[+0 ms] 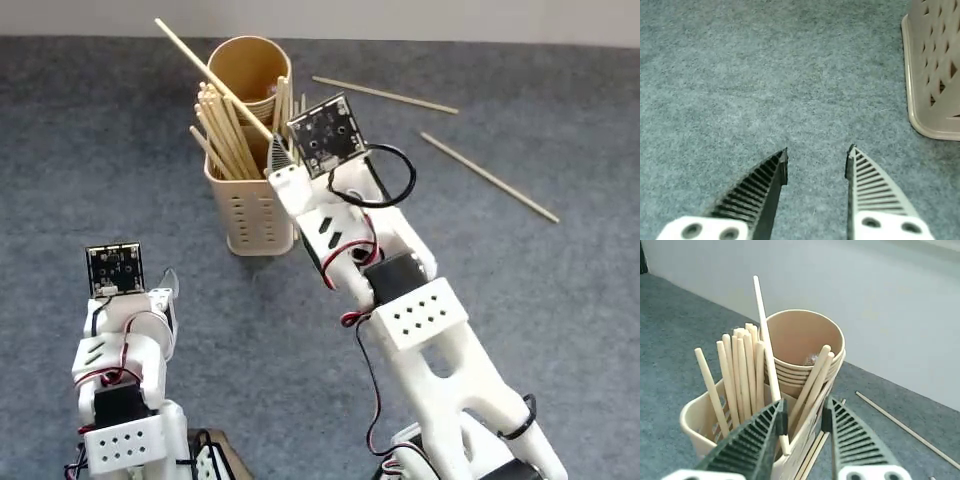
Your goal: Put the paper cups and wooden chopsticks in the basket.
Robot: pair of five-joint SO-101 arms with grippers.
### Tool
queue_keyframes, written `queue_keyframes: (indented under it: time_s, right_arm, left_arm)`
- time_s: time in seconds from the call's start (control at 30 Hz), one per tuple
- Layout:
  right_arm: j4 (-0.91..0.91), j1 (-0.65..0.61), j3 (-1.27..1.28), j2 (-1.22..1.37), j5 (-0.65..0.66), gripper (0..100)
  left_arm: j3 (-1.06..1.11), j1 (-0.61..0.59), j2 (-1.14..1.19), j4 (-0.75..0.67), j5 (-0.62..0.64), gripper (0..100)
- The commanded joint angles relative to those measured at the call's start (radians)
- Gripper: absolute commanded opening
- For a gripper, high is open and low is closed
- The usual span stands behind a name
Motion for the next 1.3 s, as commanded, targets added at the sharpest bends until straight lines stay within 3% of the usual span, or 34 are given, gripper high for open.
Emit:
queue_keyframes:
  time_s: [0.0, 0.5, 0.67, 0.77, 0.87, 1.27]
  right_arm:
    - [0.002, 0.007, -0.018, 0.047, 0.009, 12.5]
    - [0.008, 0.007, -0.084, 0.170, 0.009, 12.3]
    - [0.010, 0.001, -0.179, 0.180, 0.069, 12.2]
    - [0.010, 0.001, -0.193, 0.182, 0.071, 1.4]
    - [0.010, 0.002, -0.163, 0.180, 0.074, 0.7]
    - [0.170, 0.114, -0.341, 0.019, 0.068, 0.6]
  left_arm:
    - [-0.005, 0.015, -0.008, -0.015, -0.018, 21]
    - [-0.005, 0.015, -0.008, -0.015, -0.018, 21]
    - [-0.005, 0.015, -0.008, -0.015, -0.018, 21]
    - [-0.005, 0.015, -0.008, -0.015, -0.018, 21]
    - [-0.005, 0.015, -0.008, -0.015, -0.018, 21]
    - [-0.005, 0.015, -0.008, -0.017, -0.018, 21]
